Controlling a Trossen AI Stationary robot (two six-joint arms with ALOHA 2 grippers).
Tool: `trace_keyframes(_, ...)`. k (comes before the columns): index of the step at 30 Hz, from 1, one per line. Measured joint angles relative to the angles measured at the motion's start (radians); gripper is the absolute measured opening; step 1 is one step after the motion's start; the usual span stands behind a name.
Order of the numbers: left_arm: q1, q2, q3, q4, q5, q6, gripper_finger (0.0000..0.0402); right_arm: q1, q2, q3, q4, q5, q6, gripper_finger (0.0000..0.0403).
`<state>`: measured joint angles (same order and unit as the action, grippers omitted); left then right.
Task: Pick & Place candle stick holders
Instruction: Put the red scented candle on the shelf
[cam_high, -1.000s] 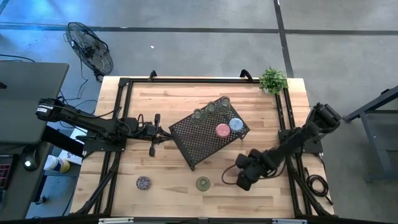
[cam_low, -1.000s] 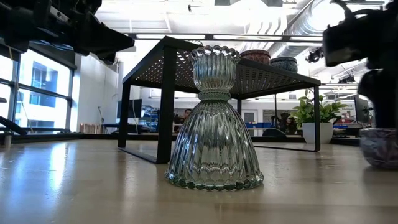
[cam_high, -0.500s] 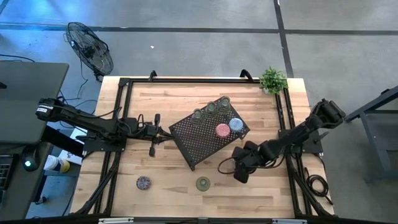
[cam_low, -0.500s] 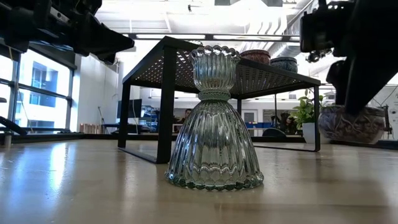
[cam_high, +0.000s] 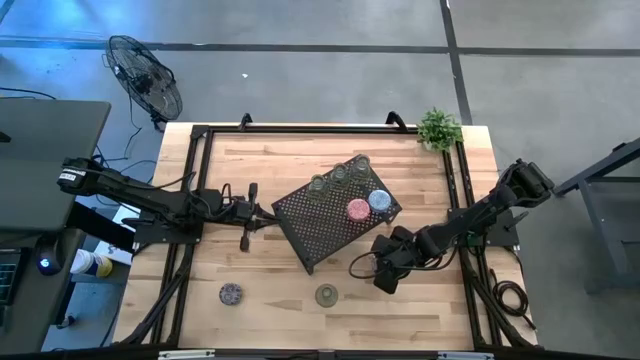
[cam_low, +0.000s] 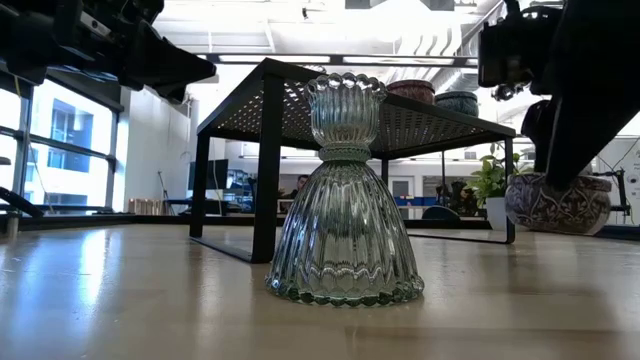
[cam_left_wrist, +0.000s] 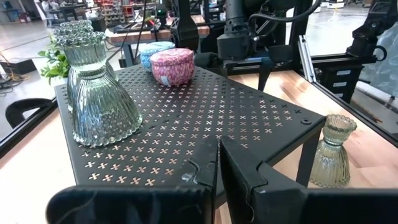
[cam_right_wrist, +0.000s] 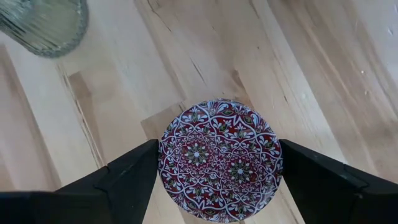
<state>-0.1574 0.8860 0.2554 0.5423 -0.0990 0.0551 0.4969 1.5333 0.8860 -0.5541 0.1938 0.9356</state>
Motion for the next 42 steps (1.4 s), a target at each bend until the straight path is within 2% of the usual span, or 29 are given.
trace_keyframes(12, 0.0, 0.0, 0.0, -0.001, 0.006, 0.0, 0.0012, 0.001, 0.0, 0.0, -0.002, -0.005, 0.005, 0.0311)
trace_keyframes(20, 0.0, 0.0, 0.0, -0.002, 0.006, 0.0, 0.0012, 0.001, 0.0, 0.052, 0.041, -0.071, -0.006, 0.0307)
trace_keyframes(27, 0.0, 0.0, 0.0, -0.002, 0.006, 0.0, 0.0012, 0.001, 0.0, 0.253, -0.028, -0.088, -0.103, 0.0307)
trace_keyframes(31, 0.0, 0.0, 0.0, -0.002, 0.006, 0.0, 0.0012, -0.015, 0.0, 0.407, -0.118, -0.038, -0.193, 0.0307)
trace_keyframes(36, 0.0, 0.0, 0.0, -0.002, 0.006, 0.002, 0.0012, -0.094, 0.028, 0.578, -0.242, 0.013, -0.337, 0.0306)
trace_keyframes(42, 0.0, 0.0, 0.0, -0.001, 0.005, 0.003, 0.0012, -0.224, 0.16, 0.734, -0.361, -0.058, -0.518, 0.0306)
